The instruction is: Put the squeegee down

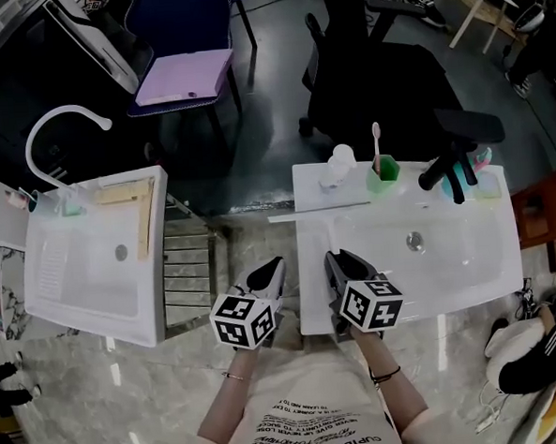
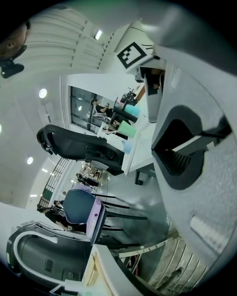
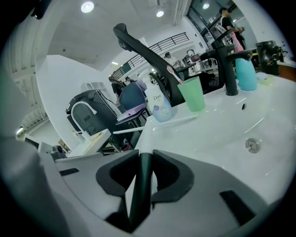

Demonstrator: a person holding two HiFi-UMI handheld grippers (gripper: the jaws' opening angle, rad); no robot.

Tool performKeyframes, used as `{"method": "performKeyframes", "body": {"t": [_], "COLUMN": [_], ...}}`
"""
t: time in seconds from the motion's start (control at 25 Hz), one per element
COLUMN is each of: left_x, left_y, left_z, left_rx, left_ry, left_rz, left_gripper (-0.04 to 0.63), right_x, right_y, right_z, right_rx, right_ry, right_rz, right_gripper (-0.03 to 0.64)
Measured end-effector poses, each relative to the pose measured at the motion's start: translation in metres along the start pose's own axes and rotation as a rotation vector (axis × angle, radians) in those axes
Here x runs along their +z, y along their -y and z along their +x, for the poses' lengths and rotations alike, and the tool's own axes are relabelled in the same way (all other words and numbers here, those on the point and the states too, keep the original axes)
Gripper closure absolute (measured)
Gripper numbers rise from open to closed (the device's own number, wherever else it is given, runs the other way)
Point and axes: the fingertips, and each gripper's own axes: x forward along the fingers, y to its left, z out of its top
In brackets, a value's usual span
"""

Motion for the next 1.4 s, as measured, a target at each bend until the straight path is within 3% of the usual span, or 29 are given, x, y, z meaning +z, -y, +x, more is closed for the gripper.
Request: {"method": "performKeyframes", "body": {"t": [0.64,1.24,1.4], "left_x": [-0.010,-0.012,-0.011], "left_y": [0.001,0.004,0.006], "left_z": [0.011,0.010,0.009], "left_rx": [-0.060,-0.081,-0.086], "left_ry": [-0.079,-0.086,-0.081], "left_rz": [0.005,0.008,0.014], "left_gripper": [0.574,0.574,0.574], "right_x": [-0.014,-0.014,-0.014], "right_y": [0.003,0.002,-0.001], "right_z": [0.011,0.013,0.014], "right_rx": [-0.102,-0.124,-0.097], "right_ry": [-0.072,-0.070,-0.060], "right_rz": [-0.049,-0.072,-0.060], "right_gripper": [0.520,0.515,0.472]}}
